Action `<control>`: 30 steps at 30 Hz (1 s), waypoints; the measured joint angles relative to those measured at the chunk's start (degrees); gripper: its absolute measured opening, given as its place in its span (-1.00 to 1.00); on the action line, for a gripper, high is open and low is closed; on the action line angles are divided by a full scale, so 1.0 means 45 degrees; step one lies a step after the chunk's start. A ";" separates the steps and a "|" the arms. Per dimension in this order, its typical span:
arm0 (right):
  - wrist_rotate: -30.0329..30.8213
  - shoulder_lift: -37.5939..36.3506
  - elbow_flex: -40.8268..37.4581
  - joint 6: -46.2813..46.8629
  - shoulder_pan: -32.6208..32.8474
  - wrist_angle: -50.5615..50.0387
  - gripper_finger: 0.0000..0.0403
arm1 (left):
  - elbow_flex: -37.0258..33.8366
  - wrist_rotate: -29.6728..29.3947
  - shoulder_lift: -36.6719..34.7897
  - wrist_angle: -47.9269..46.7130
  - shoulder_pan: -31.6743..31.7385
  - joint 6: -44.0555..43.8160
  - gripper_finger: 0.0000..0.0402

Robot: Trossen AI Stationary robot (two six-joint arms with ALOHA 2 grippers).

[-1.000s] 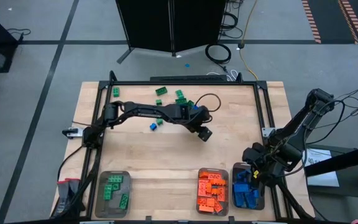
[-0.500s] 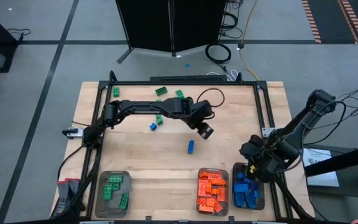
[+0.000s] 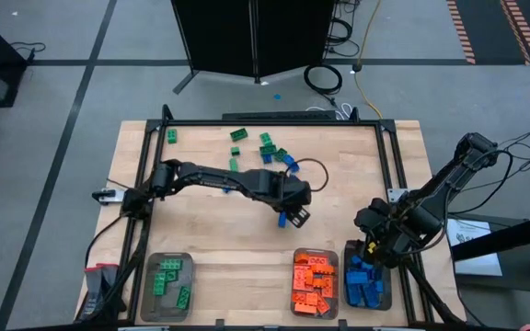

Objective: Sort blocks
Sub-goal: Put the blue game piece into the right black bin

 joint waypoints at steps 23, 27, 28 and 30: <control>-0.0019 0.0009 0.0000 0.0468 0.0005 0.1180 0.67 | -0.0981 0.1732 0.1343 0.0119 -0.0248 -0.2364 0.58; -0.0012 0.0010 0.0000 0.0400 0.0005 0.1177 0.67 | -0.0915 0.2335 0.1759 0.0253 -0.0267 -0.2364 0.46; -0.0008 0.0010 0.0000 0.0400 0.0005 0.1162 0.67 | -0.0907 0.2332 0.1841 0.0240 -0.0267 -0.2359 0.40; 0.0005 0.0010 0.0000 0.0395 0.0005 0.1150 0.67 | -0.0908 0.2240 0.1866 0.0178 -0.0254 -0.2361 0.25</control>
